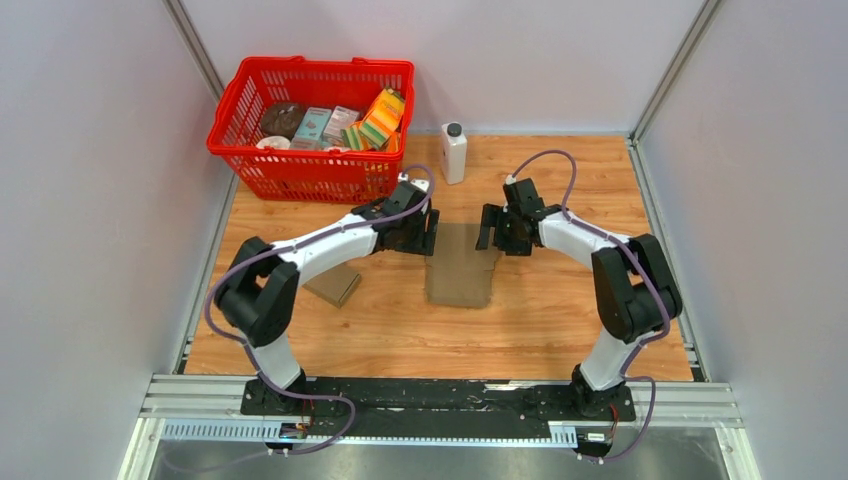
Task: Fold the paper box
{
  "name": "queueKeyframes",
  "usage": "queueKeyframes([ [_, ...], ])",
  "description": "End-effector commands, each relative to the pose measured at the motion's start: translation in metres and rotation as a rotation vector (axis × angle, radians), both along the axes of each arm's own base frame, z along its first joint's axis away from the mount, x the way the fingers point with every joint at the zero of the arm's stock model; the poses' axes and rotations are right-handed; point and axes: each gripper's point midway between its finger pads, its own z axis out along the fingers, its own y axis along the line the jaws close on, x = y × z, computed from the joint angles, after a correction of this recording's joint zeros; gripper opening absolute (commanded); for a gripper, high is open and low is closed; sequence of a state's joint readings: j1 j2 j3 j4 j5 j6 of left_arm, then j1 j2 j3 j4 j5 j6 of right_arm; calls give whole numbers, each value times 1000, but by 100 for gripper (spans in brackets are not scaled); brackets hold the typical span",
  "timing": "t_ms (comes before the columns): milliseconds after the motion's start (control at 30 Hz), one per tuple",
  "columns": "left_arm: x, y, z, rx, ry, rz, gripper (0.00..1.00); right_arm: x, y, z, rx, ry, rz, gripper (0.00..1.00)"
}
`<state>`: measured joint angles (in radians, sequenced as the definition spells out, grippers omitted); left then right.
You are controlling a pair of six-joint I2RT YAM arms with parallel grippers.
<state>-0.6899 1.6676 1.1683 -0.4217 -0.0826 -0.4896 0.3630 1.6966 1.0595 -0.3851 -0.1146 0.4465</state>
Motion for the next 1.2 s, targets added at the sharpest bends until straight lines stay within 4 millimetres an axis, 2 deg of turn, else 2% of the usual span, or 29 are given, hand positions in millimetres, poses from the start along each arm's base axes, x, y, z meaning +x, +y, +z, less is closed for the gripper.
queueKeyframes([
  [0, 34, -6, -6, 90, -73, 37, 73, 19, -10, -9, -68, -10, -25, 77],
  [33, 40, -7, -6, 103, -80, 44, 73, 20, -10, -10, -65, -11, -22, 71],
  [67, 42, -6, -17, 133, -68, 53, 73, 21, -7, -11, -54, -18, -15, 68],
  [200, 45, -8, -27, 159, -53, 53, 76, 20, -7, -14, -50, -22, -12, 53],
  [233, 45, -10, -28, 153, -52, 48, 77, 19, -7, -15, -48, -23, -12, 42],
  [300, 43, -13, -28, 140, -50, 40, 78, 18, -5, -13, -30, -27, -8, 30],
  [333, 43, -14, -28, 135, -48, 36, 79, 16, -2, -11, -14, -28, 0, 18],
  [367, 41, -14, -29, 137, -45, 34, 79, 9, 1, -14, 9, -16, 10, 12],
  [433, 36, -13, -30, 136, -32, 27, 79, 1, 5, -5, 21, -42, -1, 4],
  [467, 33, -13, -27, 125, -32, 29, 79, -11, 4, -12, 19, -33, -7, 4],
  [500, 29, -16, -25, 101, -28, 20, 79, -14, 4, -1, 37, -65, -11, 2],
  [533, 19, -11, -33, 103, -7, 18, 79, -22, 7, -1, 59, -62, -18, 0],
  [567, 13, -11, -22, 59, -19, 25, 79, -32, 5, -7, 70, -59, -21, 0],
  [600, 10, -18, -16, 3, -30, 9, 79, -36, 4, 2, 90, -88, -25, 0],
  [633, -6, -10, -28, -6, 2, 3, 79, -39, 4, 5, 110, -99, -35, 0],
  [667, -12, -13, -11, -75, -18, 5, 78, -48, 3, 8, 123, -111, -30, 0],
  [700, -26, -16, -17, -127, 11, -28, 77, -53, 4, 10, 134, -125, -21, 0],
  [733, -32, -17, -2, -176, -3, -33, 77, -53, 7, 16, 147, -155, -10, 0],
  [767, -36, -14, 1, -184, -7, -30, 77, -57, 7, 23, 162, -183, -9, 0],
  [800, -43, -6, -1, -172, -2, -19, 77, -62, 6, 22, 167, -183, -9, 0],
  [833, -45, -3, 10, -194, -24, -14, 77, -65, 8, 24, 185, -193, -7, 0],
  [867, -47, -1, 13, -195, -29, -14, 78, -66, 10, 33, 213, -214, -14, 0],
  [1000, -51, -8, 24, -169, -13, -47, 78, -80, 18, 42, 256, -238, 6, 0],
  [1100, -46, -10, 17, -103, -10, -38, 78, -85, 19, 50, 294, -258, -3, 0],
  [1167, -37, -2, 2, -30, -17, 11, 78, -88, 19, 56, 314, -273, -8, 0],
])
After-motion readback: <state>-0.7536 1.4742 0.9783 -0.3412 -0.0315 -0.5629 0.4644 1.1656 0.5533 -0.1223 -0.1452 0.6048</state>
